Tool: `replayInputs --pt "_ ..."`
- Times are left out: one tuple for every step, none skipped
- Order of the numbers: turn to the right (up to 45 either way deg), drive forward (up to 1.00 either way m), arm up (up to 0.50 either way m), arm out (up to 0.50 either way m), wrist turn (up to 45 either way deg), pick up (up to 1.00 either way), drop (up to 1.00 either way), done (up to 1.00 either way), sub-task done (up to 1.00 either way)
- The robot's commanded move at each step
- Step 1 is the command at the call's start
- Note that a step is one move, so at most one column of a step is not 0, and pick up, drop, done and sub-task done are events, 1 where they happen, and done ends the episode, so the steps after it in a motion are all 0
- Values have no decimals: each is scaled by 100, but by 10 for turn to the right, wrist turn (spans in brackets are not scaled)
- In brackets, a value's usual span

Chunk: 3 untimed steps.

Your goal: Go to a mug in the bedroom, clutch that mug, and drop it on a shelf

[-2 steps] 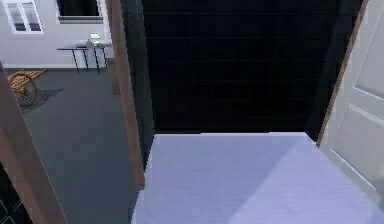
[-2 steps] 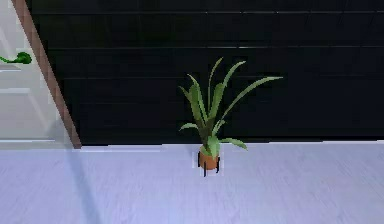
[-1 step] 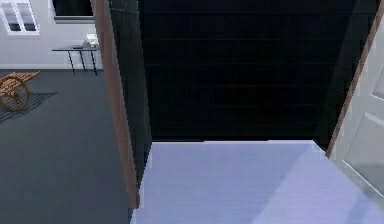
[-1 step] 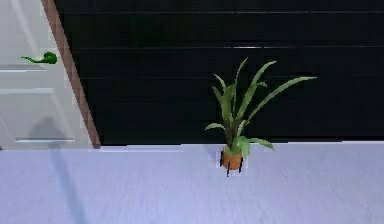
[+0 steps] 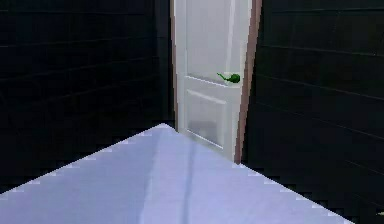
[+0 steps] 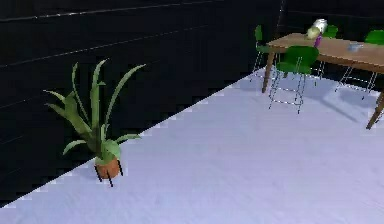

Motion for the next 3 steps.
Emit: replayInputs --pt "420 0 0 0 0 0 0 0 0" --pt "0 5 0 0 0 0 0 0 0" --pt "-450 0 0 0 0 0 0 0 0"
